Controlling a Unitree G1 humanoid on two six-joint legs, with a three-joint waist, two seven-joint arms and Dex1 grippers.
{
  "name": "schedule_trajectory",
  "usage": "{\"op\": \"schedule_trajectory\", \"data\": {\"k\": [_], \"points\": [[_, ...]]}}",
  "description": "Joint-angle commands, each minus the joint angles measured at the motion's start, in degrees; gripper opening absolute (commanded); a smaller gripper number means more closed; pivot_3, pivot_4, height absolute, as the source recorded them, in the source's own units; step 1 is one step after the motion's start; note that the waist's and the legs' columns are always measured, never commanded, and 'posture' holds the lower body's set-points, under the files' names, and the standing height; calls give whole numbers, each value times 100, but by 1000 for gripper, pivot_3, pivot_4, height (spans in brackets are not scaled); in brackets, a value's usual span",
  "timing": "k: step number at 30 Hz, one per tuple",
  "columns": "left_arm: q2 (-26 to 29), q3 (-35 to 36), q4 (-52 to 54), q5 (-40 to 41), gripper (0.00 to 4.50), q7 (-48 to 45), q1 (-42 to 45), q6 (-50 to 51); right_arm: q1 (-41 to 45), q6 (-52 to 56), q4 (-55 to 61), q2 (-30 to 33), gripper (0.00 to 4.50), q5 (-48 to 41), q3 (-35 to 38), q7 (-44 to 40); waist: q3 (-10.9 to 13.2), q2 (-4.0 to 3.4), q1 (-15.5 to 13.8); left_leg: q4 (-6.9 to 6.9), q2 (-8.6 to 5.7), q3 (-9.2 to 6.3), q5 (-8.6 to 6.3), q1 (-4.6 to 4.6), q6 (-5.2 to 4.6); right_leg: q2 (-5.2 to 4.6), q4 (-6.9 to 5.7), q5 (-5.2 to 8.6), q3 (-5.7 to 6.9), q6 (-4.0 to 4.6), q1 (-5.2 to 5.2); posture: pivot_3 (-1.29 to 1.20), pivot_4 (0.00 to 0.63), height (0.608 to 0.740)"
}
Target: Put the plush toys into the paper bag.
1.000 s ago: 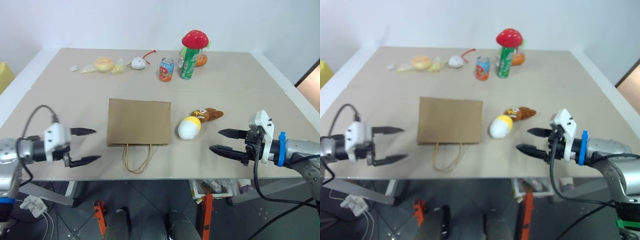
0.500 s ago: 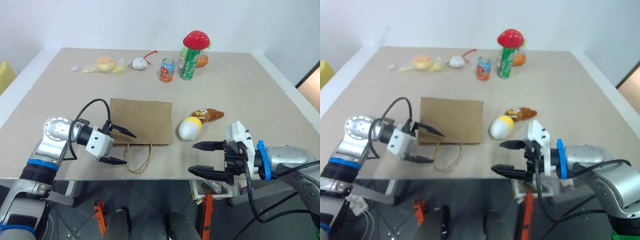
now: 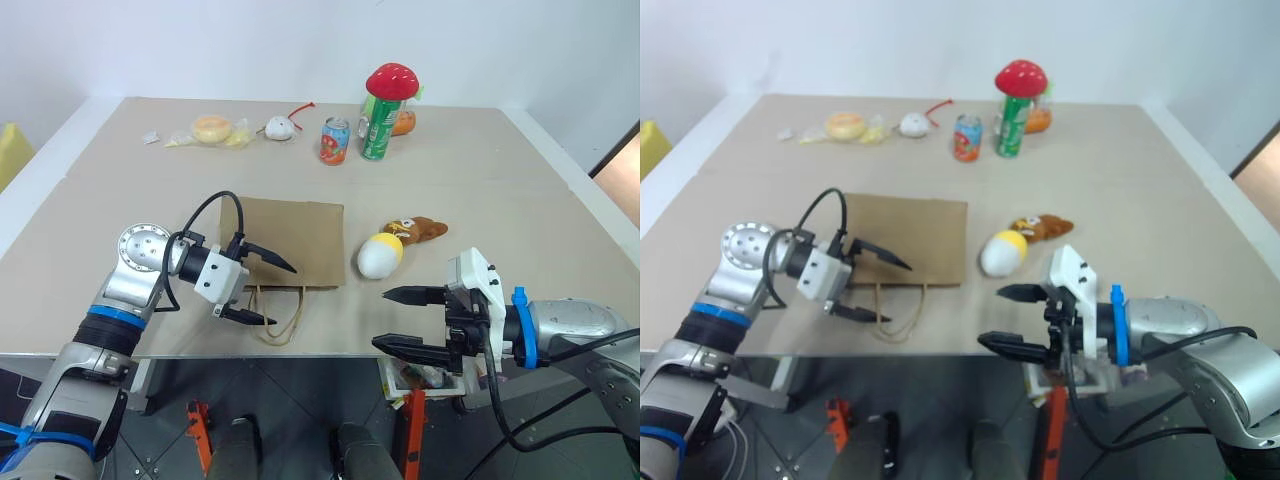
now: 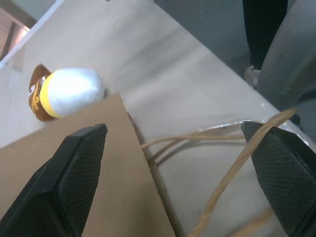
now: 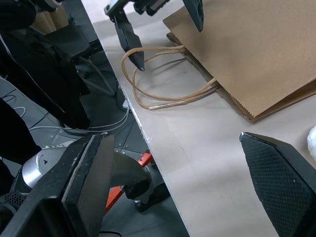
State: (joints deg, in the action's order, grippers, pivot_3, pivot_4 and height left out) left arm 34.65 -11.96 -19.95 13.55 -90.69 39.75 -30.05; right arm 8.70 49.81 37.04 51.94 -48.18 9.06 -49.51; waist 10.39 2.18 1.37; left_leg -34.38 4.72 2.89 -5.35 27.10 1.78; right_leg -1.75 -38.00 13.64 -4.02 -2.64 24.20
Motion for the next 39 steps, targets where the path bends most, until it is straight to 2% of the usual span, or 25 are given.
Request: {"op": "schedule_trajectory", "data": {"k": [1, 6, 7, 8, 13, 18, 20, 24, 28, 31, 35, 39], "points": [[128, 9, 153, 138, 3301, -122, -24, 98, 32, -97, 68, 21, 4500, -35, 88, 16, 0, 0, 0, 0, 0, 0, 0, 0, 0, 0, 0, 0, 0, 0, 0, 0, 150, 740], [152, -33, 152, 216, 914, -181, -36, 213, 115, -133, -8, 7, 4500, 27, 22, 14, 0, 0, -1, -1, 0, 0, 0, 0, 0, -1, 0, 0, 0, 0, 0, 0, 150, 740], [149, -34, 142, 222, 625, -181, -34, 217, 122, -146, -22, 6, 4500, 45, 6, 12, 0, 0, -1, -1, 0, 0, 0, 0, 0, -1, 0, 0, 0, 0, 0, 0, 150, 740], [142, -33, 135, 233, 71, -181, -31, 232, 126, -158, -32, 4, 4500, 60, -5, 10, 0, 0, -1, -1, 0, 0, 0, 0, 0, -1, 0, 0, 0, 0, 0, 0, 150, 740], [-49, 109, 270, 540, 17, 24, 107, 981, 142, -181, -38, -6, 4500, 109, -52, 8, 0, 0, -1, -1, 0, 0, 0, 0, 0, 0, 0, 0, 1, 0, 0, 0, 150, 740], [-314, 248, 659, 1069, 17, 649, 323, 2679, 162, -210, -38, -96, 4500, 158, -142, 112, 0, 0, -1, -3, 0, -1, 2, 1, -3, 0, 0, 0, 1, -1, 0, 0, 150, 740], [-415, 318, 719, 1153, 17, 930, 377, 3215, 241, -206, -91, -308, 4500, 226, -215, 392, 0, 0, 0, -4, 0, -3, 3, 1, -5, 2, 0, -1, 1, -3, -1, 0, 150, 740], [-491, 295, 713, 953, 17, 1290, 393, 3626, 441, -147, -205, -788, 4500, 487, -400, 1075, 0, 0, 28, -6, 0, -9, 3, -2, -5, 12, -1, -6, -6, -4, 1, 0, 150, 740], [-684, 294, 781, 888, 0, 1857, 451, 4250, 595, -133, -221, -1085, 3454, 659, -437, 1506, 0, 0, 28, -4, 0, -16, 3, -2, -5, 17, -1, -7, -5, -3, 1, 0, 150, 740], [-858, 302, 855, 848, 0, 2262, 518, 4603, 716, -84, -186, -1249, 2101, 650, -443, 1704, 0, 0, 27, -5, -1, -15, 4, 2, -5, 16, -1, -6, -7, -4, 1, 0, 150, 740], [-1103, 430, 839, 886, 0, 2778, 697, 5020, 801, -63, -127, -1382, 42, 740, -611, 1843, 0, 0, 23, -4, 0, -17, 4, 2, -5, 19, -1, -6, -7, -4, 1, 0, 150, 740], [-1201, 568, 983, 1149, 0, 2846, 789, 5446, 956, -126, -218, -1605, 16, 1013, -1022, 1985, 0, 0, 33, -3, 1, -18, 3, 1, -5, 22, -1, -6, -8, -4, 3, 0, 150, 740]]}}
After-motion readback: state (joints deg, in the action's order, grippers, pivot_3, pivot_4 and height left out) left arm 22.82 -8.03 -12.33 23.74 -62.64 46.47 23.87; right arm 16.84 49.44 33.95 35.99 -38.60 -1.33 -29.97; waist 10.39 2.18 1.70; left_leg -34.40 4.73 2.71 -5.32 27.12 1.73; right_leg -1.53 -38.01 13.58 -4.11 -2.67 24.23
